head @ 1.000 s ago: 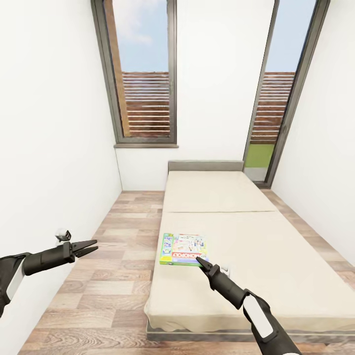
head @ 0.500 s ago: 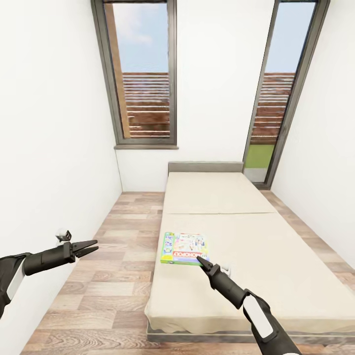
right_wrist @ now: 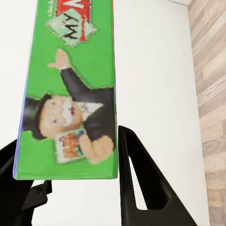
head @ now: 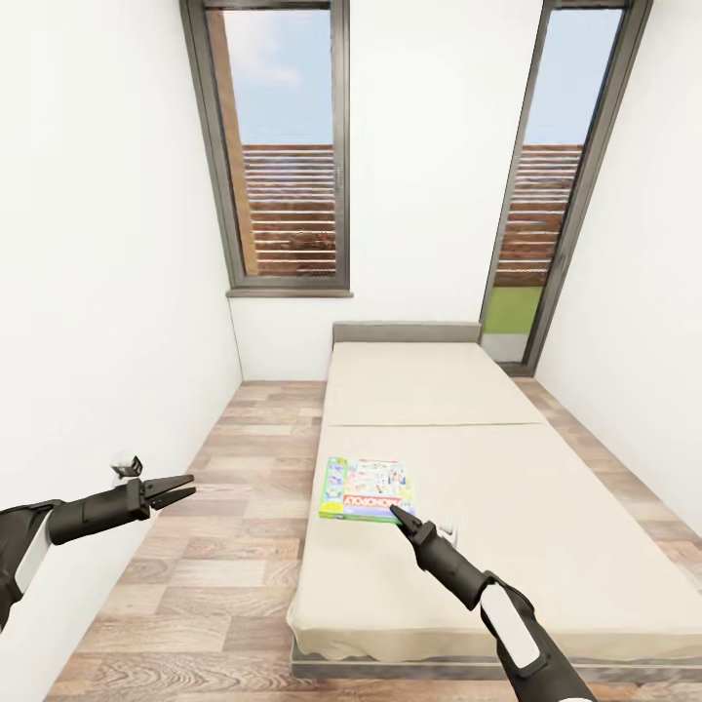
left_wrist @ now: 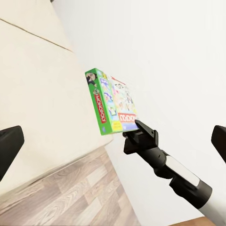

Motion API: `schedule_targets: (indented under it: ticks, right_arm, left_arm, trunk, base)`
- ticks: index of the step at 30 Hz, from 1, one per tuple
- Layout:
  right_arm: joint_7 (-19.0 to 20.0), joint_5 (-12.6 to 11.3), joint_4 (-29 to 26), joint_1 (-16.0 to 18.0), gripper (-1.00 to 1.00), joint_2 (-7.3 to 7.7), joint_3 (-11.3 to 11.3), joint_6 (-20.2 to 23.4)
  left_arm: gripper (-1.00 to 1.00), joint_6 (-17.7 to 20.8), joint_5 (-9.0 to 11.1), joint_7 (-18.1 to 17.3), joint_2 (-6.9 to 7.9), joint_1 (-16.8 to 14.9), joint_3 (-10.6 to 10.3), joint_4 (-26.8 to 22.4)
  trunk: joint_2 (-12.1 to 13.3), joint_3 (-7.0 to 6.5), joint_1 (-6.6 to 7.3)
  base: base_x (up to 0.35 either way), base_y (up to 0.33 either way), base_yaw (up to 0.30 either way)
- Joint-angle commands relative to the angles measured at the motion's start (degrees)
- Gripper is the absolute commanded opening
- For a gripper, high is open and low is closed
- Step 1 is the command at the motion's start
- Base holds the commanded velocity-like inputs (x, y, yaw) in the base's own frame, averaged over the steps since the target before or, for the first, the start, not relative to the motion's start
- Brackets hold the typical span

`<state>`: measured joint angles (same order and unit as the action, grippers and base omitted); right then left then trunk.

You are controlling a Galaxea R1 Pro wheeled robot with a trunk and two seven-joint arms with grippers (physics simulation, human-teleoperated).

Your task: Put all the toys in the child's room - the three board games (two on the bed and one on the table), the two jigsaw puzzles on the table, and the tennis ball on the table - inside the toy box on the table in the child's room.

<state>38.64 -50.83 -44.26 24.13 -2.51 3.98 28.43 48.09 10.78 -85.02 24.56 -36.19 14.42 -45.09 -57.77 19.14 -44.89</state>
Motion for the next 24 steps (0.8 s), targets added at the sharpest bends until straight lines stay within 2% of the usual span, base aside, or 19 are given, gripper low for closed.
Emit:
schedule_targets:
  ticks: [1,9,24]
  right_arm:
    - [-0.1,-0.2,-0.1,0.0,-1.0,-0.01,0.1,0.4]
    - [-3.8,-0.2,-0.1,0.0,-1.0,0.58,0.2,0.4]
    - [-4.3,-0.2,-0.3,0.0,-1.0,0.2,0.1,-0.8]
  left_arm:
    - [1.0,0.6,0.0,-0.2,-0.01,0.0,0.0,0.0]
    - [1.0,0.6,0.0,-0.1,-0.04,0.0,0.0,0.0]
    - [1.0,0.6,0.0,0.2,-0.04,0.0,0.0,0.0]
  trunk:
    - [0.4,-0.12,0.22]
    - [3.6,-1.55,1.98]
    - [9.6,-4.24,5.27]
  base:
    - [0.0,0.0,0.0]
    - [0.0,0.0,0.0]
    - [0.0,0.0,0.0]
